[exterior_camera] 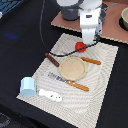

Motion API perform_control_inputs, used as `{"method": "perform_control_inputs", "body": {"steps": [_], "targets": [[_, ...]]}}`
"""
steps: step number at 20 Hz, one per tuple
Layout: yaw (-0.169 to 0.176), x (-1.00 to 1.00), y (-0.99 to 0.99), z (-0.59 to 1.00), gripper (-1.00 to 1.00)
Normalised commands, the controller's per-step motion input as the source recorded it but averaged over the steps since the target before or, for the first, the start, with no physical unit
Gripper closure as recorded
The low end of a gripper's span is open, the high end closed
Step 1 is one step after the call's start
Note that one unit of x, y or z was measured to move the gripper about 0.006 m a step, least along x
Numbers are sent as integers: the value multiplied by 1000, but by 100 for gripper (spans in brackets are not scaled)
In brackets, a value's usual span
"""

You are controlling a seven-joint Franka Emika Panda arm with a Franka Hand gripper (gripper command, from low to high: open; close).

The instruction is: Interact with the objects in diverse but meaningful ways.

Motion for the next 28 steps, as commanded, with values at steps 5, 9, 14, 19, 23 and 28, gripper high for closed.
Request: {"method": "perform_control_inputs", "body": {"steps": [5, 9, 14, 19, 23, 28], "targets": [[0, 628, -201, 194, -100], [-9, 626, -101, 202, -100], [18, 369, 99, -23, -100], [59, 73, 89, -250, -100], [77, -138, 47, -385, -100], [31, -184, -3, -232, -100]]}}
